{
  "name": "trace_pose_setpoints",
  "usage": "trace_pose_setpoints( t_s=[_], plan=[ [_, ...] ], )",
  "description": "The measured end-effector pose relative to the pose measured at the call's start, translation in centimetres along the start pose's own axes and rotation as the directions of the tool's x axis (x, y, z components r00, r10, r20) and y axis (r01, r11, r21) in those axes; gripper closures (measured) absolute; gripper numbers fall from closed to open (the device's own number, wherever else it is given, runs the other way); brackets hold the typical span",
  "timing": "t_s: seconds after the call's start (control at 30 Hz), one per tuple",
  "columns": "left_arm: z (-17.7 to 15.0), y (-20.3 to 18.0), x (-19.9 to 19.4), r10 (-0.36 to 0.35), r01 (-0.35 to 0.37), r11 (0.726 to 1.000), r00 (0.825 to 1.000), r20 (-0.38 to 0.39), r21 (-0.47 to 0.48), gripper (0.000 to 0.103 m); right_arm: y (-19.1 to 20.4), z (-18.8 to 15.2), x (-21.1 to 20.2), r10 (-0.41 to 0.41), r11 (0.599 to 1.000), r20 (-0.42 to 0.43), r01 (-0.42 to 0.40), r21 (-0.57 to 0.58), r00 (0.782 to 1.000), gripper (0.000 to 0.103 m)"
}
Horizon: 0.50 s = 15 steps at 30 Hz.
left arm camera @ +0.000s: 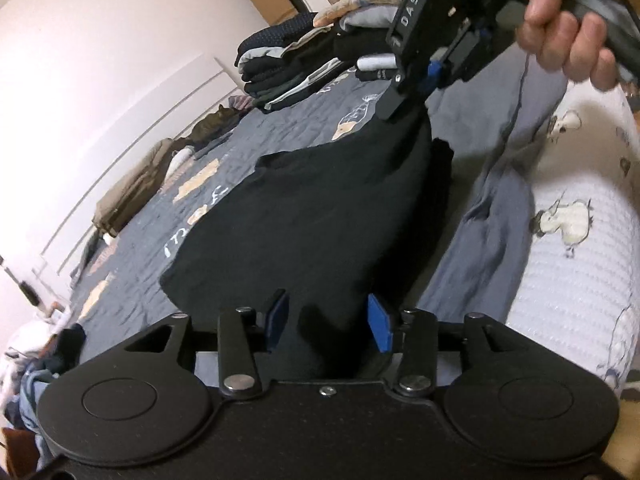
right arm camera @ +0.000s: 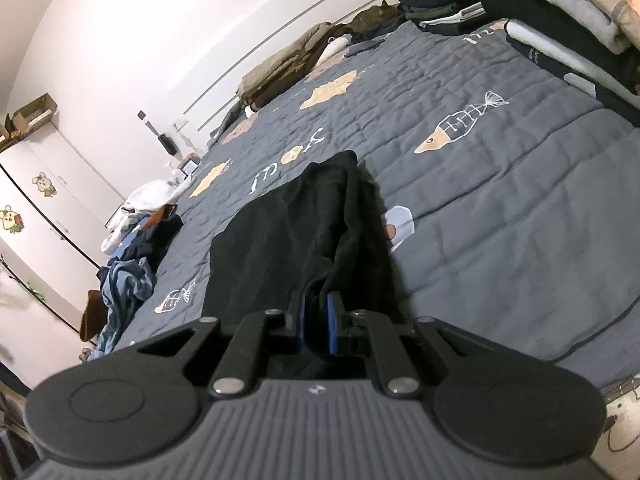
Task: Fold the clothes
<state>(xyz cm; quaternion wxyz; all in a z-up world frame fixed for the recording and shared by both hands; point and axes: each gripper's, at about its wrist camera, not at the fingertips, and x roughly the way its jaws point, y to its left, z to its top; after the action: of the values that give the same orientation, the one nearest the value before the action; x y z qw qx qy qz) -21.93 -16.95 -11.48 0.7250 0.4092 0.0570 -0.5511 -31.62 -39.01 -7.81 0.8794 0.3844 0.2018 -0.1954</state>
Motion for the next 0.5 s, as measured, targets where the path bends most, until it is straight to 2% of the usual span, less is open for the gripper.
trace_pose_setpoints(
  t_s=[0.13, 0.2, 0.37, 0.5],
  plan=[
    [-0.2, -1.0, 0.7, 0.050, -0.049, 0.996, 0.999, -0.008, 0.079, 0.056, 0.0, 0.0, 0.0, -0.004, 1.000, 0.004, 0.004, -0.001, 1.000, 0.092],
    [-0.3, -1.0, 1.0, 0.068, -0.067, 0.994, 0.998, -0.016, 0.082, 0.056, 0.0, 0.0, 0.0, -0.007, 1.000, 0.007, 0.007, -0.002, 1.000, 0.092],
    [-0.9, -1.3, 1.5, 0.149, -0.139, 0.973, 0.988, -0.041, 0.184, 0.056, 0.0, 0.0, 0.0, -0.012, 1.000, 0.012, 0.012, -0.003, 1.000, 0.092],
    [-1.3, -1.0, 1.1, 0.184, -0.169, 0.963, 0.981, -0.056, 0.211, 0.057, 0.1, 0.0, -0.1, -0.019, 1.000, 0.030, 0.019, -0.015, 0.999, 0.092]
  ],
)
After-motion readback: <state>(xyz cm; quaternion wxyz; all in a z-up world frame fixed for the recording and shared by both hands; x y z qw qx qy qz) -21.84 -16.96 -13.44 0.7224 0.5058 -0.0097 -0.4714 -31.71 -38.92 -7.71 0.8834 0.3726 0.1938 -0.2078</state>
